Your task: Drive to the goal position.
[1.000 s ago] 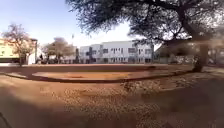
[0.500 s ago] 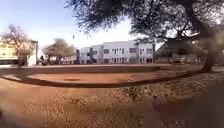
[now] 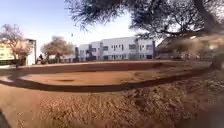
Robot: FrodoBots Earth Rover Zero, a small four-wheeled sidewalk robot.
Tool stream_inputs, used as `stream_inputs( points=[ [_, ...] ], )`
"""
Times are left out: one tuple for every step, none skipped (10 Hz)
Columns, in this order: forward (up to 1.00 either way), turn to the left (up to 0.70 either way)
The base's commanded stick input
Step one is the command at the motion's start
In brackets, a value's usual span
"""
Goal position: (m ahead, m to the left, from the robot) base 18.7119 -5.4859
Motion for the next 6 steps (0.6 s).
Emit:
stream_inputs(
  points=[
    [1.0,0.0],
    [1.0,0.0],
    [1.0,0.0],
    [1.0,0.0],
    [1.0,0.0],
    [1.0,0.0]
  ],
)
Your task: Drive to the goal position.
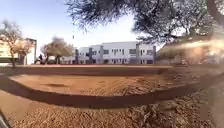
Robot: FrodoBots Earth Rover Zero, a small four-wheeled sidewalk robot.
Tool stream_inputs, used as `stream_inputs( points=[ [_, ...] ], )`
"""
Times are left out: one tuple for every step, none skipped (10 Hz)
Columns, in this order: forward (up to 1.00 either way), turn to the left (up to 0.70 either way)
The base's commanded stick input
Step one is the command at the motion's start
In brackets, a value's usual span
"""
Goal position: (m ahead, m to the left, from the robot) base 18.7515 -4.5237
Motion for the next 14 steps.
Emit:
stream_inputs(
  points=[
    [1.0,0.0],
    [1.0,0.0],
    [1.0,0.0],
    [1.0,0.0],
    [1.0,0.0],
    [1.0,0.0],
    [1.0,0.0],
    [1.0,0.0],
    [1.0,0.0],
    [1.0,0.0],
    [1.0,0.0],
    [1.0,0.0],
    [1.0,0.0],
    [1.0,0.0]
  ],
)
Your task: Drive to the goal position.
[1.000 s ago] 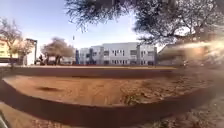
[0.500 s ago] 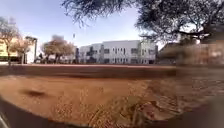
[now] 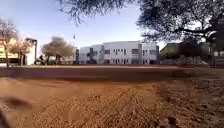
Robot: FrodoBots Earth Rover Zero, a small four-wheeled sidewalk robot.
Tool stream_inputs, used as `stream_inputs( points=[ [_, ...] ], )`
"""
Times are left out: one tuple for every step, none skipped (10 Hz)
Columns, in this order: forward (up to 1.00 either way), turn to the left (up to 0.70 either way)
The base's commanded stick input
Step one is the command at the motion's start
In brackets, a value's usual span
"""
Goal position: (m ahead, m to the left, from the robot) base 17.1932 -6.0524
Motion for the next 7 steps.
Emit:
stream_inputs(
  points=[
    [1.0,0.0],
    [1.0,0.0],
    [1.0,0.0],
    [1.0,0.0],
    [1.0,0.0],
    [1.0,0.0],
    [1.0,0.0]
  ],
)
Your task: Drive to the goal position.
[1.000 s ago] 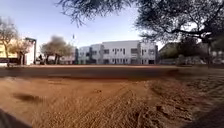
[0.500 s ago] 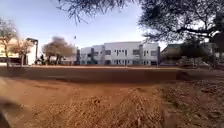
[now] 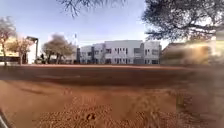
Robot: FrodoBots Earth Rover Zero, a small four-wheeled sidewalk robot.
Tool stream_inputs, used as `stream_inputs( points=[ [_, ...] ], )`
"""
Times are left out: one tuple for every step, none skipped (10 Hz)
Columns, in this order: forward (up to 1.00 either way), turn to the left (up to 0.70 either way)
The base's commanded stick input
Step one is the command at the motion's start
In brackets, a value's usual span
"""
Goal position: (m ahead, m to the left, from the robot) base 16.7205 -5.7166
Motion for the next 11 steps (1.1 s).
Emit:
stream_inputs(
  points=[
    [1.0,0.0],
    [1.0,0.0],
    [1.0,0.0],
    [1.0,0.0],
    [1.0,0.0],
    [1.0,0.0],
    [1.0,0.0],
    [1.0,0.0],
    [1.0,0.0],
    [1.0,0.0],
    [1.0,0.0]
  ],
)
